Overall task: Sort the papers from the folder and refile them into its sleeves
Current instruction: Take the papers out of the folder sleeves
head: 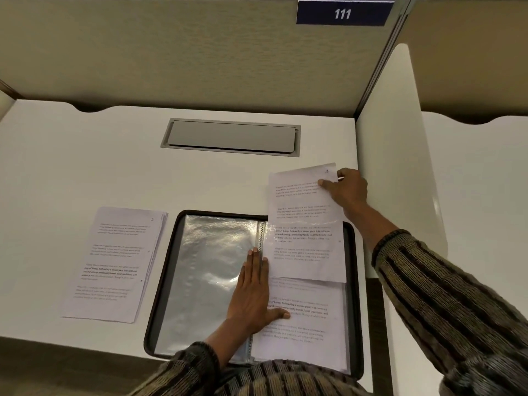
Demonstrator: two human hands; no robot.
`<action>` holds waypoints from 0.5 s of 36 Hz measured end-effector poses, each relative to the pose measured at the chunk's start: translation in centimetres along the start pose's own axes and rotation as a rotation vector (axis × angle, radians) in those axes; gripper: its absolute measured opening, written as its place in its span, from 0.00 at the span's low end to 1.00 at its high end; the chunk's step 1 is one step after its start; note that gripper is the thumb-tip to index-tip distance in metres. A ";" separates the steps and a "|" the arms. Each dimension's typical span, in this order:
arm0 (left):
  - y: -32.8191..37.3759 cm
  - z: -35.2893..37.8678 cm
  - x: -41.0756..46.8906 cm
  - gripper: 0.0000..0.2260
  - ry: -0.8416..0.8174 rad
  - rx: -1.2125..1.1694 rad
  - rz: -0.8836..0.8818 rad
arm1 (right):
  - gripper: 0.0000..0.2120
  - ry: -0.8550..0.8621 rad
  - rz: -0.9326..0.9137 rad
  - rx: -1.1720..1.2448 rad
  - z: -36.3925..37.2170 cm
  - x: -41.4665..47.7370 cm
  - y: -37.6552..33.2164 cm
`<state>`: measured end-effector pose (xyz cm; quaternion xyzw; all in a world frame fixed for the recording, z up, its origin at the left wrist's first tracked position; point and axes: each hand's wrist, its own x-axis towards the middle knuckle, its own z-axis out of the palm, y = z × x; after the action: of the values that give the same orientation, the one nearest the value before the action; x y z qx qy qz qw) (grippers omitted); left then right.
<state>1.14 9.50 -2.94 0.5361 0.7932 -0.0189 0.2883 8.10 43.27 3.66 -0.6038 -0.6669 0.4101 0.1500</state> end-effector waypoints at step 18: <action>0.0 0.3 0.1 0.68 0.025 -0.004 0.015 | 0.09 0.019 -0.066 0.030 -1.1 -0.9 -0.2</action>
<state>1.23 9.44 -3.28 0.5418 0.7927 -0.0083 0.2794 8.95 42.88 4.75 -0.5830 -0.6788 0.4091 0.1790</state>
